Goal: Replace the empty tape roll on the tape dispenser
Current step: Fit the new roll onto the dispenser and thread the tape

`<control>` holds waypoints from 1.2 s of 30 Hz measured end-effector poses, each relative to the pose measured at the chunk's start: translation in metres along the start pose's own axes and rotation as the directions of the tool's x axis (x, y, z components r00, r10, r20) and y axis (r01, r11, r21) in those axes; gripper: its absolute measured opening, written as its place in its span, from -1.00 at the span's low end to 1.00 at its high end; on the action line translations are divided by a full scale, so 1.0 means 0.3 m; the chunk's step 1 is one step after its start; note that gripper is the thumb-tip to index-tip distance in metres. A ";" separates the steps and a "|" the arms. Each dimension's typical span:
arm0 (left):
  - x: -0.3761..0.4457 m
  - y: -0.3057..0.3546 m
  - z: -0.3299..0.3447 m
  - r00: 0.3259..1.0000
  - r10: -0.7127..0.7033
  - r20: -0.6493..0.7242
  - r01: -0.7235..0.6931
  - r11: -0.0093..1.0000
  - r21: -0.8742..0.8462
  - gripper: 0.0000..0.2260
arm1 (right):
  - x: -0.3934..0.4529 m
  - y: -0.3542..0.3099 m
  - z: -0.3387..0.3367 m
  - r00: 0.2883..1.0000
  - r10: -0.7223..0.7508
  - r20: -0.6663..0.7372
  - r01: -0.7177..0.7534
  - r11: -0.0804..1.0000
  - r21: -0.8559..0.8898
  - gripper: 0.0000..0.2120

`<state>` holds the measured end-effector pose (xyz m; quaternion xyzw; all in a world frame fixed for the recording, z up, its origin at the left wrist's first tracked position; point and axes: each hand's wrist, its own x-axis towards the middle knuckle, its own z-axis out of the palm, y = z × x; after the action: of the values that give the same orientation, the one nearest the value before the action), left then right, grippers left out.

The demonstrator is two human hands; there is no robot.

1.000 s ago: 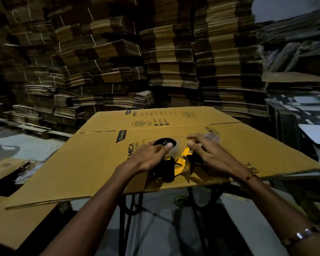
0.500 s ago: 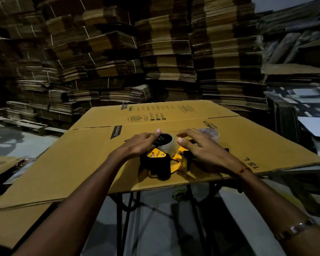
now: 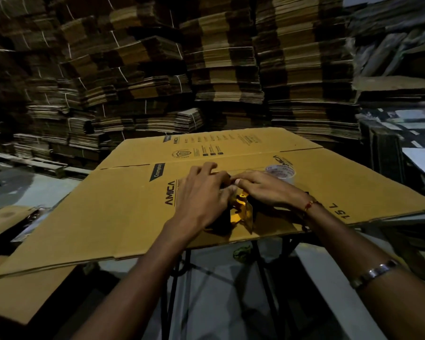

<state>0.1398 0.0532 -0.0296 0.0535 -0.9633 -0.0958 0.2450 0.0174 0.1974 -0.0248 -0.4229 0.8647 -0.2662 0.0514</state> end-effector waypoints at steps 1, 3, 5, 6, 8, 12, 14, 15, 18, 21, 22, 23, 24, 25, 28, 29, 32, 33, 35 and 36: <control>-0.020 0.026 0.011 1.000 -0.014 -0.011 0.015 0.999 0.045 -0.67 | 0.001 0.001 -0.001 1.000 0.002 -0.005 -0.002 1.000 -0.003 -0.63; -0.049 0.062 0.039 0.998 -0.064 -0.020 0.066 0.991 0.120 -0.67 | 0.001 0.005 0.002 1.000 -0.004 -0.018 0.004 1.000 -0.015 -0.64; -0.068 0.080 0.065 0.995 -0.102 0.011 0.098 0.974 0.203 -0.64 | -0.005 0.006 0.007 0.999 -0.003 -0.033 0.002 0.999 -0.033 -0.65; -0.071 0.081 0.074 0.993 -0.115 0.031 0.105 0.966 0.237 -0.61 | -0.010 0.007 0.010 0.999 0.000 -0.044 -0.002 0.999 -0.043 -0.65; -0.066 0.073 0.079 0.989 -0.143 0.048 0.125 0.953 0.275 -0.57 | -0.018 0.008 0.016 0.997 0.012 -0.071 -0.016 0.998 -0.059 -0.64; -0.029 0.045 0.087 0.983 -0.174 0.065 0.147 0.940 0.307 -0.48 | -0.024 0.018 0.011 0.991 0.069 -0.118 -0.078 0.994 -0.077 -0.62; -0.005 0.035 0.095 0.983 -0.177 0.056 0.151 0.939 0.308 -0.48 | -0.024 0.017 0.006 0.986 0.094 -0.138 -0.107 0.990 -0.087 -0.61; 0.007 0.032 0.100 0.983 -0.179 0.046 0.157 0.938 0.308 -0.49 | -0.024 0.014 0.006 0.984 0.102 -0.146 -0.115 0.989 -0.089 -0.61; 0.038 0.036 0.120 0.983 -0.181 0.017 0.166 0.933 0.320 -0.56 | -0.025 0.003 0.013 0.979 0.118 -0.166 -0.135 0.987 -0.092 -0.60; 0.044 0.040 0.145 0.984 -0.176 -0.016 0.173 0.941 0.291 -0.58 | -0.028 0.000 0.019 0.976 0.119 -0.183 -0.137 0.986 -0.094 -0.60; 0.043 0.039 0.152 0.983 -0.178 -0.034 0.181 0.944 0.276 -0.58 | -0.030 0.000 0.019 0.976 0.117 -0.185 -0.136 0.986 -0.093 -0.60; 0.040 0.036 0.160 0.982 -0.182 -0.054 0.190 0.947 0.259 -0.59 | -0.030 0.000 0.019 0.976 0.116 -0.185 -0.135 0.986 -0.094 -0.60; 0.038 0.033 0.166 0.980 -0.187 -0.072 0.199 0.950 0.241 -0.61 | -0.030 -0.001 0.019 0.976 0.117 -0.183 -0.137 0.986 -0.097 -0.60; 0.036 0.030 0.172 0.978 -0.190 -0.088 0.205 0.953 0.221 -0.63 | -0.029 -0.003 0.018 0.976 0.120 -0.181 -0.140 0.985 -0.101 -0.60; 0.035 0.021 0.190 0.974 -0.194 -0.120 0.212 0.962 0.170 -0.73 | -0.029 -0.010 0.018 0.976 0.125 -0.178 -0.144 0.985 -0.099 -0.60; 0.034 0.020 0.194 0.973 -0.193 -0.124 0.211 0.965 0.156 -0.75 | -0.031 -0.012 0.017 0.976 0.127 -0.176 -0.145 0.985 -0.096 -0.60; 0.032 0.017 0.197 0.974 -0.182 -0.132 0.198 0.972 0.127 -0.79 | -0.032 -0.016 0.014 0.978 0.131 -0.165 -0.147 0.985 -0.092 -0.60; 0.032 0.015 0.195 0.976 -0.175 -0.132 0.191 0.974 0.121 -0.80 | -0.032 -0.017 0.013 0.978 0.132 -0.163 -0.148 0.985 -0.091 -0.60; 0.028 0.016 0.191 0.978 -0.161 -0.134 0.178 0.976 0.124 -0.80 | -0.031 -0.019 0.014 0.977 0.137 -0.161 -0.153 0.984 -0.092 -0.60; 0.025 0.017 0.190 0.978 -0.154 -0.139 0.171 0.977 0.126 -0.81 | -0.031 -0.018 0.017 0.977 0.141 -0.162 -0.158 0.983 -0.092 -0.60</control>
<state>0.1054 0.0660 -0.0741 0.1550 -0.9422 -0.0454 0.2935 0.0288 0.1994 -0.0276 -0.3368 0.9081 -0.2480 -0.0182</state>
